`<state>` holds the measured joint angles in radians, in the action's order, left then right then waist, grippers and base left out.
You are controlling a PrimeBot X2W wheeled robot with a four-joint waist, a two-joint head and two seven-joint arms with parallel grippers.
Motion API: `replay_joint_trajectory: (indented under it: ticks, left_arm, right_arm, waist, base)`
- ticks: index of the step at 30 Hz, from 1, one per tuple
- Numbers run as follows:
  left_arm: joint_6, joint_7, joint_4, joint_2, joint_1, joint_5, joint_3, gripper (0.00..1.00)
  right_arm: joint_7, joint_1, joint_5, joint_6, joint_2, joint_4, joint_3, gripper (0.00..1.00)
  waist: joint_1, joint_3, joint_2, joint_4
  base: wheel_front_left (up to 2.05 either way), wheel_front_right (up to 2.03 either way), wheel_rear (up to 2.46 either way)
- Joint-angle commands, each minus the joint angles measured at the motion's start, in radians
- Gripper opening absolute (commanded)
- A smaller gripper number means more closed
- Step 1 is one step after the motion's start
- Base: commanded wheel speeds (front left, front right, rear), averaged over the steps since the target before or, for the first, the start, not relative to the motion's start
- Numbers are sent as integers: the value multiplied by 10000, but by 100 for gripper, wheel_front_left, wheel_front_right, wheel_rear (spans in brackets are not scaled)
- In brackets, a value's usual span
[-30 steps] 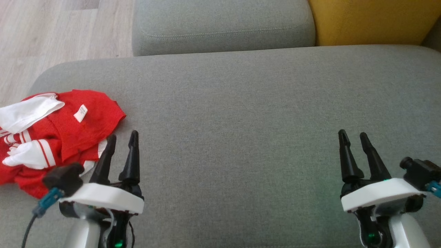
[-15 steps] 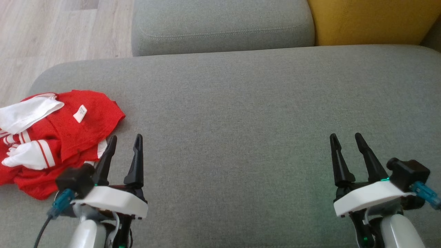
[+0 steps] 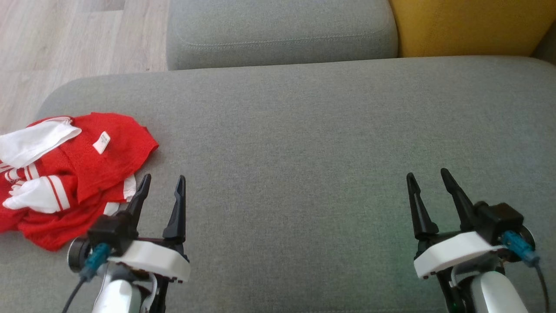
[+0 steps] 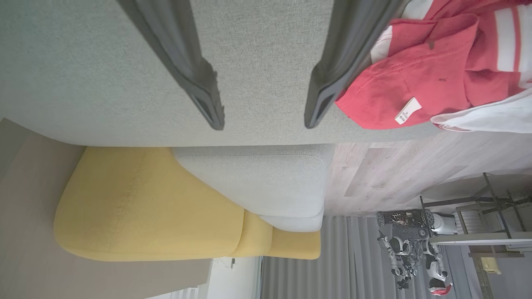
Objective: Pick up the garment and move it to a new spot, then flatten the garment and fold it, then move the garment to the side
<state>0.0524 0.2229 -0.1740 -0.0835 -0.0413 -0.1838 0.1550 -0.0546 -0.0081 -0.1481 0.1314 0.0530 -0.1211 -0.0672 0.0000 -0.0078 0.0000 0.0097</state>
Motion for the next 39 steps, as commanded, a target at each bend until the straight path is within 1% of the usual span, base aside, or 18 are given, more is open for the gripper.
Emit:
replay_joint_trajectory:
  ticks: [1, 9, 16, 39]
  left_arm:
    - [-39, 149, 235, -173, -338, 340, -214, 100]
    - [-59, 383, 79, -125, -368, 969, -209, 100]
    - [-51, 389, -176, -28, -343, 655, -323, 100]
    - [-87, 389, -383, 34, -367, 567, -413, 100]
  right_arm:
    - [-159, -205, 359, -7, 5, 334, -275, 100]
    - [-303, -150, 938, -7, -21, 356, -220, 100]
    - [-274, -89, 146, -7, -25, 255, 7, 100]
    - [-194, -93, 113, -7, -27, 157, 18, 100]
  waist:
    - [0, 16, 0, 8]
    - [0, 45, 0, -17]
    - [0, 41, 0, -47]
    - [0, 65, 0, -73]
  base:
    - [0, 0, 0]
    - [0, 0, 0]
    - [0, 0, 0]
    - [0, 0, 0]
